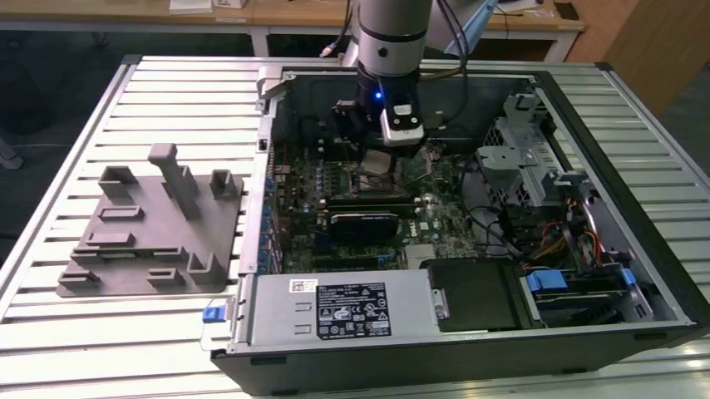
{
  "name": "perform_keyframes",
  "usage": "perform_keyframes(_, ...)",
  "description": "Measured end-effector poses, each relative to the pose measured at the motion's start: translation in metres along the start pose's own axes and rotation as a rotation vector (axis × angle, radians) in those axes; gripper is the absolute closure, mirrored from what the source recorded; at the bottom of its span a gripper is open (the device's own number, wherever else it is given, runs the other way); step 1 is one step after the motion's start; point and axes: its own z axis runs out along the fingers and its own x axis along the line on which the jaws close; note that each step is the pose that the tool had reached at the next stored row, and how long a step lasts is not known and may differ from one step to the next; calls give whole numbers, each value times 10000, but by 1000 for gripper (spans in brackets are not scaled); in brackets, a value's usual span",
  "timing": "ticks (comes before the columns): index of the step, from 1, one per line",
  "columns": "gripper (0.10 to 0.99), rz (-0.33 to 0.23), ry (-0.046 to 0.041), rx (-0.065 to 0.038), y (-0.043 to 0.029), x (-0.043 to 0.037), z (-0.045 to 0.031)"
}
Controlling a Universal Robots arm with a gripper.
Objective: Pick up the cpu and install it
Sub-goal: 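Place the cpu into insertion slot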
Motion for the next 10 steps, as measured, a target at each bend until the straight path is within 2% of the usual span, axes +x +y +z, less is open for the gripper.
perform_keyframes(10, 545, 1513, -8, 30, 0, 0, 3)
